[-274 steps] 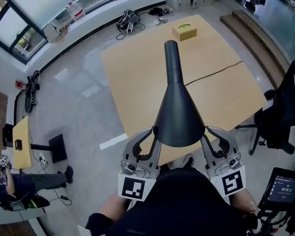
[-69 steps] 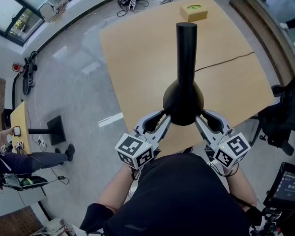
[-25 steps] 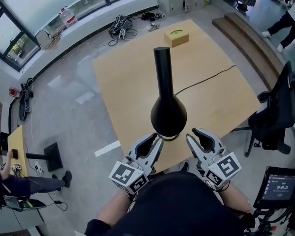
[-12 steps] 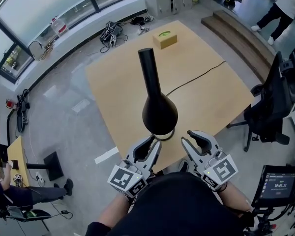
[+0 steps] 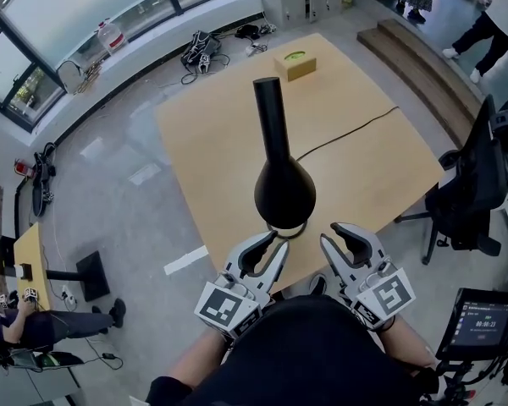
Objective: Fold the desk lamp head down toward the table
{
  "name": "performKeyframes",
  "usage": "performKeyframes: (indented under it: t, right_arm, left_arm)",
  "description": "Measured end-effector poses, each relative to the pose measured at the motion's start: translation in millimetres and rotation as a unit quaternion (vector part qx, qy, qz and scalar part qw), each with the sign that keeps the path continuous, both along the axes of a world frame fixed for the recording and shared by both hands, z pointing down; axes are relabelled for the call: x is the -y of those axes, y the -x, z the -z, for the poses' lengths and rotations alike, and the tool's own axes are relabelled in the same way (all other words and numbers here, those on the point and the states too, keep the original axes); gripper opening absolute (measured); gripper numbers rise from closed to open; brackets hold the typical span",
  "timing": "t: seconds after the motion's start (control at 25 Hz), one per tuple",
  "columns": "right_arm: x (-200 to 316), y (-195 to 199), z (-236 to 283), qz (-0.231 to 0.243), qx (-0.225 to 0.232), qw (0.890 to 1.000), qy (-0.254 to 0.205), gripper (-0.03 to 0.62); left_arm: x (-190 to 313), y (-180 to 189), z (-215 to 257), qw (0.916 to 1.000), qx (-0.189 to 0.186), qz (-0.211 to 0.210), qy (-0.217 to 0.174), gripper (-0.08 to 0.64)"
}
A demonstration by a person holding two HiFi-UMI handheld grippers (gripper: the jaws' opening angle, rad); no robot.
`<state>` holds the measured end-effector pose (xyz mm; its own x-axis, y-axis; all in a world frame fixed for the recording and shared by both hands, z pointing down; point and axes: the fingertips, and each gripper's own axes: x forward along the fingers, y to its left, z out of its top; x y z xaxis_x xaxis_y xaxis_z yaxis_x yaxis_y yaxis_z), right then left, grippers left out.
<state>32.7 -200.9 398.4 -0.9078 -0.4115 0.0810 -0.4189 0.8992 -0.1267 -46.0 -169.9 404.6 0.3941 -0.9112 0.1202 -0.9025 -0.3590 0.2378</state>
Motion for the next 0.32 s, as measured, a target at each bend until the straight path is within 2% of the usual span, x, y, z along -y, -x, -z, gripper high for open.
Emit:
performKeyframes:
  t: [0.32]
  right_arm:
    - [1.9,1.5,-0.5,0.001,-0.003,1.000,0.002,0.103]
  left_arm:
    - [1.2,2.8,-3.7,1.0000,0.000,0.002,0.007,0.086]
